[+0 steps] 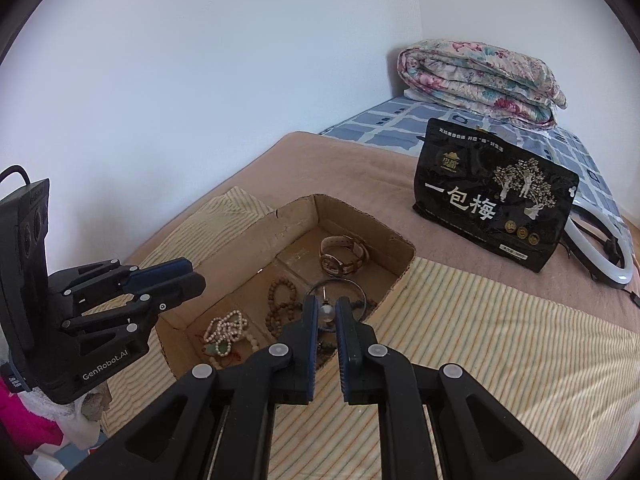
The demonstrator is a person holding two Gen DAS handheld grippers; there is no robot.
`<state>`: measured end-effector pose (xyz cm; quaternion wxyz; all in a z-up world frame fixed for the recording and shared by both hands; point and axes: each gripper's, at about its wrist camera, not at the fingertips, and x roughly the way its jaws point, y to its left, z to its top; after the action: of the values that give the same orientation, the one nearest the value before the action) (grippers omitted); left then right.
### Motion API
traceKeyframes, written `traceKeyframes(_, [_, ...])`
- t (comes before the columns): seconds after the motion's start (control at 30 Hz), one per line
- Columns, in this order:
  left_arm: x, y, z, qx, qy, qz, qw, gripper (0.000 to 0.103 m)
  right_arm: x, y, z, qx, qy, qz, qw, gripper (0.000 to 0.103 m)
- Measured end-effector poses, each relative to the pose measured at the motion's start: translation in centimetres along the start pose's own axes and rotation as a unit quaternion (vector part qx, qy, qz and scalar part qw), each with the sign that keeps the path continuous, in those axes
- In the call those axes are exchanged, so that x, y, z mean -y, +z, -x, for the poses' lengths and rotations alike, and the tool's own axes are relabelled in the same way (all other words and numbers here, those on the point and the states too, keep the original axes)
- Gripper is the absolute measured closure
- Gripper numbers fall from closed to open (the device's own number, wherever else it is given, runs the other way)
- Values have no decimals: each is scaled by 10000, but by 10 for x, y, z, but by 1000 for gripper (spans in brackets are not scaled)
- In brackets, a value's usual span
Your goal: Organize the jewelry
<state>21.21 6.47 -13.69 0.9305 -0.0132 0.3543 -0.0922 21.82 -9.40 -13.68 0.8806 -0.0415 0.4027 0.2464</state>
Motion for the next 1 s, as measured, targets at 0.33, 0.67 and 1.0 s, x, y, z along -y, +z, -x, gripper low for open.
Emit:
traceKeyframes(0.33, [-11,-1,0,-37,60,88,9999,87,-17,5,-13,-39,85,123,9999,82])
traceKeyframes(0.67, [-12,-3,5,-35,86,161,9998,58,-18,6,-1,115,-85,30,9999,44])
traceKeyframes(1.0, [-10,-6,25,63,110,193,9997,46,-17,1,28,300,-281,-232,9989,14])
